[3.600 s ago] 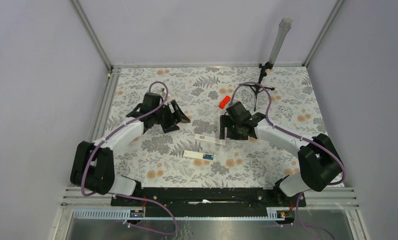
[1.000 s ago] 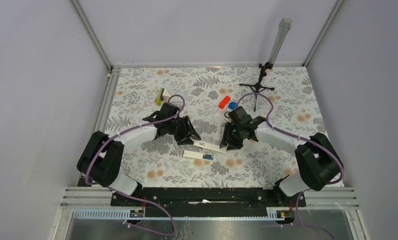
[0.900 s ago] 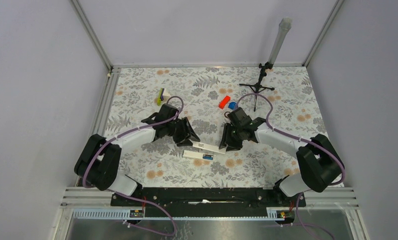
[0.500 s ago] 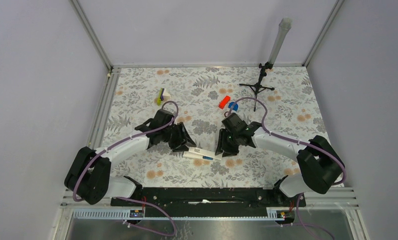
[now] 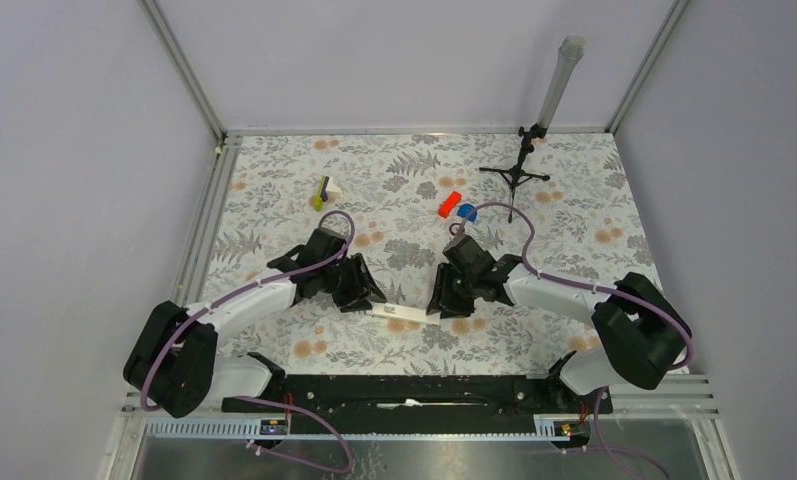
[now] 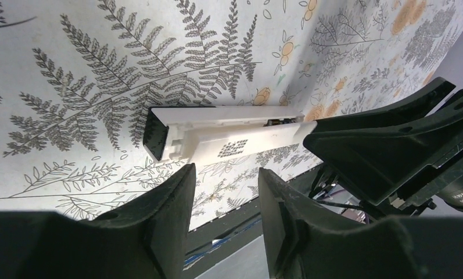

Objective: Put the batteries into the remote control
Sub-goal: Load the battery cover into the remote control.

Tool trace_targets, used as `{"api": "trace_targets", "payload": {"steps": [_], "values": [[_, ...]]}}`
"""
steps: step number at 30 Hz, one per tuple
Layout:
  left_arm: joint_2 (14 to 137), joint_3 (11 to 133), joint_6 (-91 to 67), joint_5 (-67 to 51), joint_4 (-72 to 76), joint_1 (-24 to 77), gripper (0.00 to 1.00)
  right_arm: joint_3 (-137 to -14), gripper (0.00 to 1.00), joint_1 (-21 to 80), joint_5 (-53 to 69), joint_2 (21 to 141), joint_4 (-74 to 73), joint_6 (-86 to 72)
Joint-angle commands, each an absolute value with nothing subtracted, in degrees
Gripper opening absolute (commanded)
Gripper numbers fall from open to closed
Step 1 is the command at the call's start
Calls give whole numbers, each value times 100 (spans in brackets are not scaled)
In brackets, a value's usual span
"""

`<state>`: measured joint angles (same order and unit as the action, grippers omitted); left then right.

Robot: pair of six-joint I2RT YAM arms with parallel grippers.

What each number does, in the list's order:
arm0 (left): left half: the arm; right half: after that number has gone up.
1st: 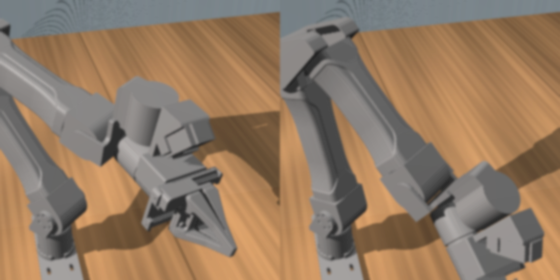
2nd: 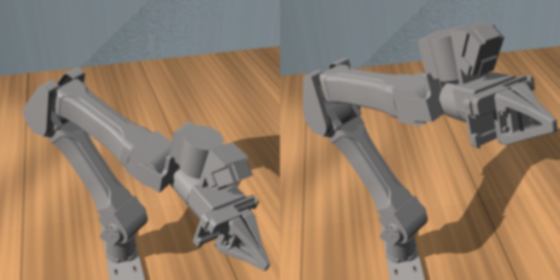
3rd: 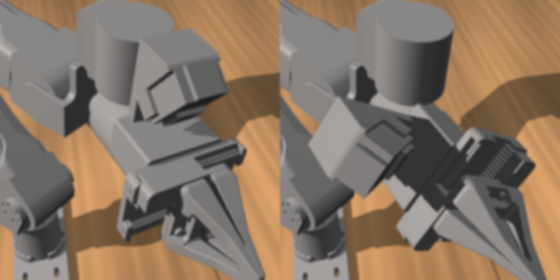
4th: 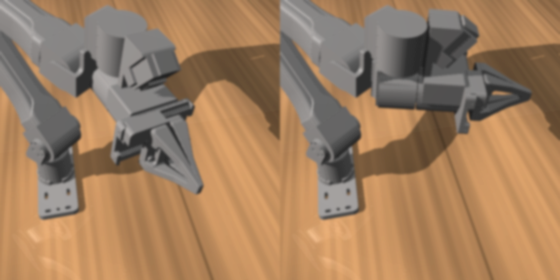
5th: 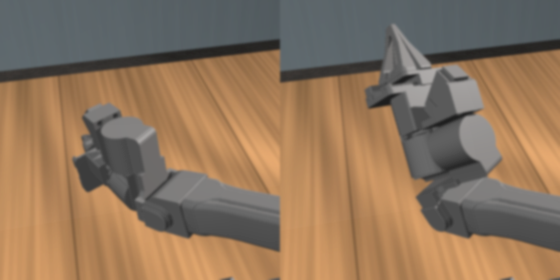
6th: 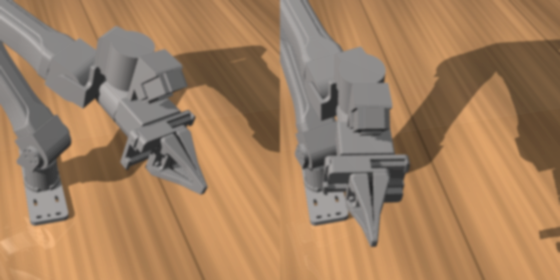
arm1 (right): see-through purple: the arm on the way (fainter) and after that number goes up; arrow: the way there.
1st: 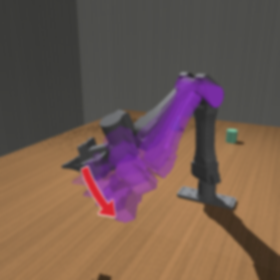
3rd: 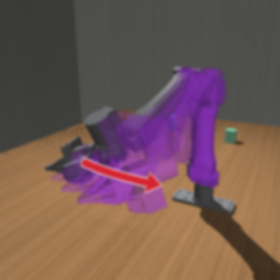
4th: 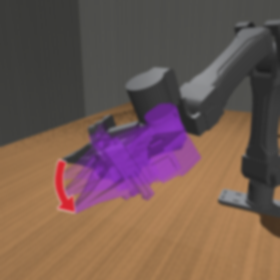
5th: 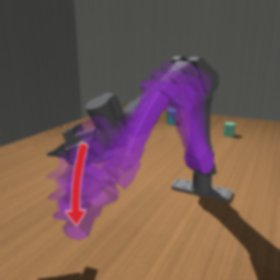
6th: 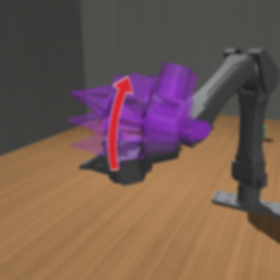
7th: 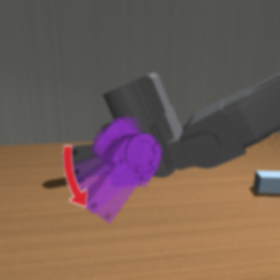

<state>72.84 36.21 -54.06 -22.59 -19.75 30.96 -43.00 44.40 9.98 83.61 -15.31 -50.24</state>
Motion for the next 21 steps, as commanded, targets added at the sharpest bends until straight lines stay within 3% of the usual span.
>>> {"api": "trace_targets", "payload": {"steps": [1,9,21], "values": [[7366,3849,-5285,-1894,-1824,3118,45,-4258,45,4500,853,8197,-1224,-5164],[7415,3909,-5225,-1676,-1948,3117,45,-4220,46,4499,691,8068,-1331,-5162],[7237,4208,-5021,-1521,-2362,3120,47,-3726,79,4490,936,7677,-1076,-5050]]}}
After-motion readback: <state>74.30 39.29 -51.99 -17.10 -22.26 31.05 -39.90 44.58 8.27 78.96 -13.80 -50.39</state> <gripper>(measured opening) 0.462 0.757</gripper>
